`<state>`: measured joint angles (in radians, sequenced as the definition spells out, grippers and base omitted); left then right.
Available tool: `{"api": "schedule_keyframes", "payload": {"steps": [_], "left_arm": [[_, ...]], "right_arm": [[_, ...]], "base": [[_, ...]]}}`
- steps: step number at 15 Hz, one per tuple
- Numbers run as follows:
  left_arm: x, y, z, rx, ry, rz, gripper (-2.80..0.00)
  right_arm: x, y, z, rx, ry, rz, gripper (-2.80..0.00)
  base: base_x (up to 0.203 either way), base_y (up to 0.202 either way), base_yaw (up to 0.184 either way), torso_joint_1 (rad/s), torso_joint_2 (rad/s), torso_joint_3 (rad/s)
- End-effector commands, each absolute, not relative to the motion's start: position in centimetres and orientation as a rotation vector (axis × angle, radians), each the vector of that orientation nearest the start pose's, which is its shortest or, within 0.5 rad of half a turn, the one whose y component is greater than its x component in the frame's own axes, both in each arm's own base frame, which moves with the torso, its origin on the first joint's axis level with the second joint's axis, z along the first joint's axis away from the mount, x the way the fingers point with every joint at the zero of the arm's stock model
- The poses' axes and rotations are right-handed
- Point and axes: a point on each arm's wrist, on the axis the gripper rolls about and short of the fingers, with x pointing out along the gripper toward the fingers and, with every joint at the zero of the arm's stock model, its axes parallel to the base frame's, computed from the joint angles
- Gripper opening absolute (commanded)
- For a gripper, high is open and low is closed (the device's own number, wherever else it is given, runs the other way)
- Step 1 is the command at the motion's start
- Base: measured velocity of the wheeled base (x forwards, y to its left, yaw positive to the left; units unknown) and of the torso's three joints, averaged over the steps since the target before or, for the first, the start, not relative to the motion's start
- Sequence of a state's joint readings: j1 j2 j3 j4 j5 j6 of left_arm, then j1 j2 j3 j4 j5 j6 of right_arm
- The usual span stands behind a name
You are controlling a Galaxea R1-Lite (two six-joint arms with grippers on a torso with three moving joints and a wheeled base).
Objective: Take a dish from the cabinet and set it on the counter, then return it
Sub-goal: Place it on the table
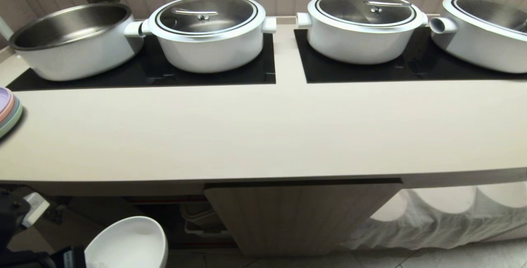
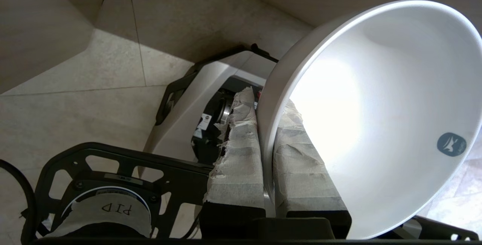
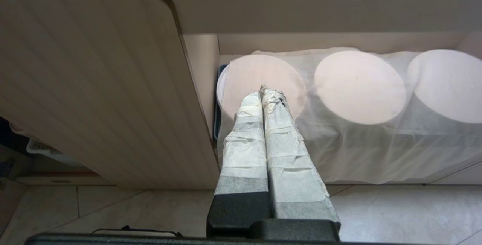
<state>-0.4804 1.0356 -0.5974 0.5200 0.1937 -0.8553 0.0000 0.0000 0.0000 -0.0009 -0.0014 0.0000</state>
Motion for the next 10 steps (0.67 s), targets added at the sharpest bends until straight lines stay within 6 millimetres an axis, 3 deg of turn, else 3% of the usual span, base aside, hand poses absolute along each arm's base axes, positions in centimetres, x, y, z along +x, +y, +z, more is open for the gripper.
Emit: {"api": "schedule_keyframes", "payload": {"steps": [1,10], "left_arm": [[8.82,-4.12,16.76,-0.472,0.949,0.144,-2.8],[9.14,-4.29,16.71,-0.472,0.949,0.142,-2.8]], "right_arm": [[-2.28,0.0,7.56,0.0,-0.001,-0.002,-2.8],[-2.28,0.0,7.56,0.0,-0.002,-0.002,-2.8]], "base": [[0.0,0.0,0.0,0.297,-0.62,-0.328],[0.0,0.0,0.0,0.184,-0.38,-0.195]]}}
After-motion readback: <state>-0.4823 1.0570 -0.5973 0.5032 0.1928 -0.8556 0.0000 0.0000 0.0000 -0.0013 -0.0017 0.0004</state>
